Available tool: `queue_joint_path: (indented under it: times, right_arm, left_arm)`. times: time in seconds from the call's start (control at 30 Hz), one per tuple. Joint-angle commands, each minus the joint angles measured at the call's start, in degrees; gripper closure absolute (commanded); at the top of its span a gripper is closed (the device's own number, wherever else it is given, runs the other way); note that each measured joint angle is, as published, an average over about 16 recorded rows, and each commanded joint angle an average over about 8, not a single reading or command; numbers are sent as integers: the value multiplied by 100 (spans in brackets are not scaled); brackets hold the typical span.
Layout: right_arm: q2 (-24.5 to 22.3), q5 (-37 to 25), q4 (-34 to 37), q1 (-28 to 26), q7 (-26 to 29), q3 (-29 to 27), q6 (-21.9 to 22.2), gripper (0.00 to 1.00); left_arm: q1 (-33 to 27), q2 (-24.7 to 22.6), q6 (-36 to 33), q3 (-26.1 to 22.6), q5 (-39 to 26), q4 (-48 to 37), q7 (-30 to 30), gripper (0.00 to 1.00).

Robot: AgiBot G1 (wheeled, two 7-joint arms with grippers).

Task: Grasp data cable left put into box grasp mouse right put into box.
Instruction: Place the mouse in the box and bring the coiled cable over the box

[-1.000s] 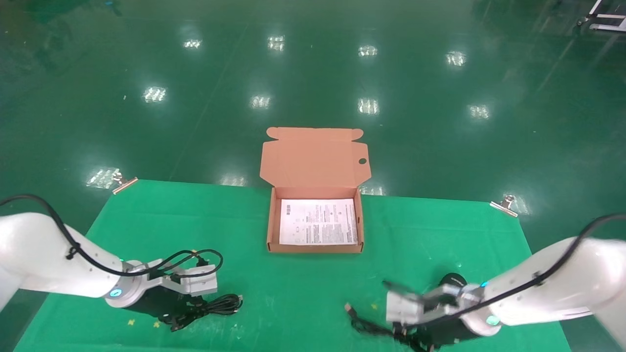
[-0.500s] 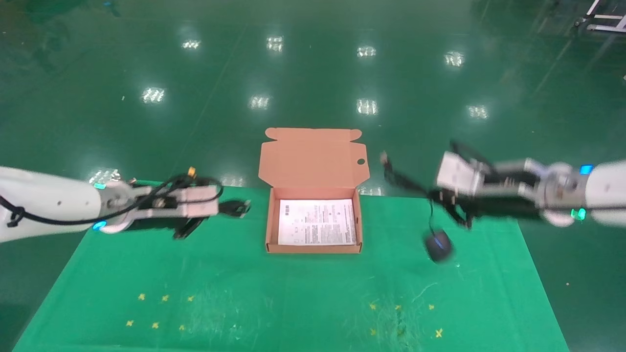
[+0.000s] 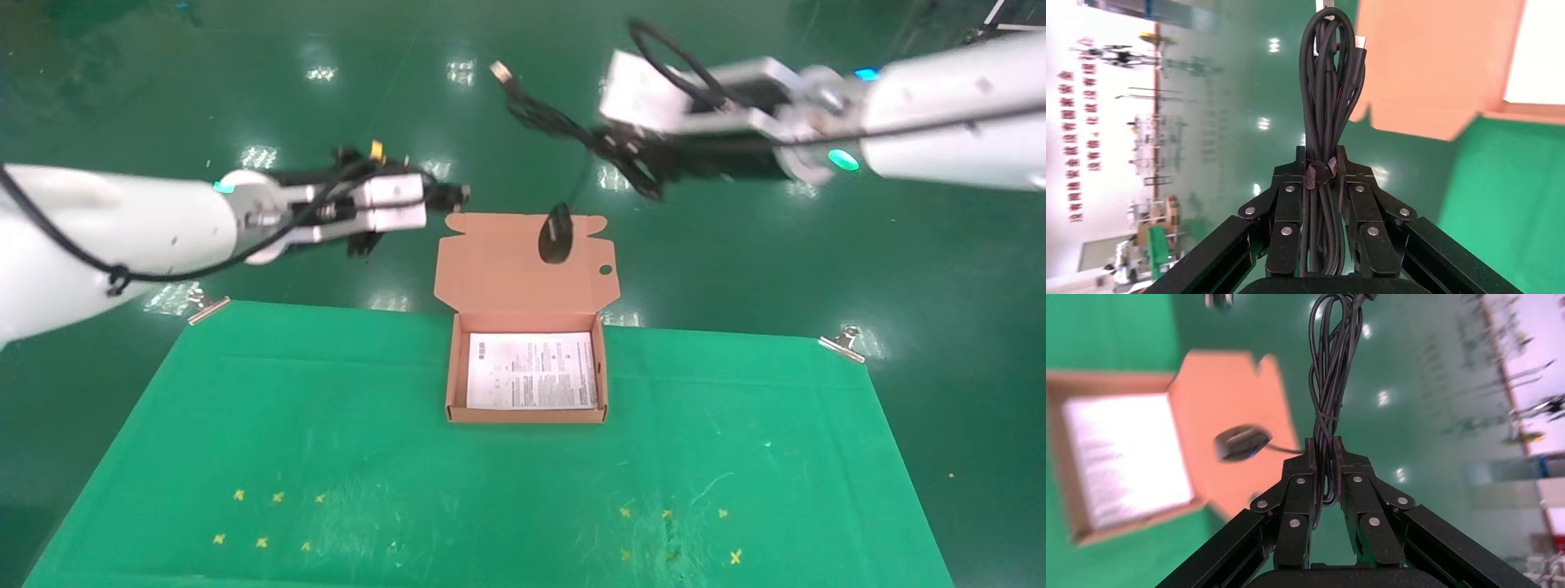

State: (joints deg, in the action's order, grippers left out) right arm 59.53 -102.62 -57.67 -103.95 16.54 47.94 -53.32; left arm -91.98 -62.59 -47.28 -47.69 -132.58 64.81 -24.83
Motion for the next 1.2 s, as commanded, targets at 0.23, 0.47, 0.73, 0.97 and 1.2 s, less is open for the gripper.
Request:
queue_joint_path:
  times: [0.23, 0.47, 0.73, 0.97, 1.2]
  right_arm:
    - [717, 407, 1104, -424, -936, -117, 107, 100]
    - [985, 552, 1445, -534, -1273, -132, 31, 100]
    - [1210, 582, 1707, -404, -1461, -84, 71, 100]
    - [1475, 611, 2147, -281, -1682, -25, 86, 100]
    - [1698, 683, 2586, -114, -1912, 44, 108, 100]
  left_arm:
    - [-214, -262, 262, 61, -410, -177, -183, 100]
    - [-203, -220, 258, 59, -520, -167, -219, 100]
    - [-66, 29, -81, 61, -698, -133, -482, 100]
    - [37, 177, -451, 46, -1113, -43, -884, 100]
    - [104, 239, -647, 38, -1337, 116, -1111, 100]
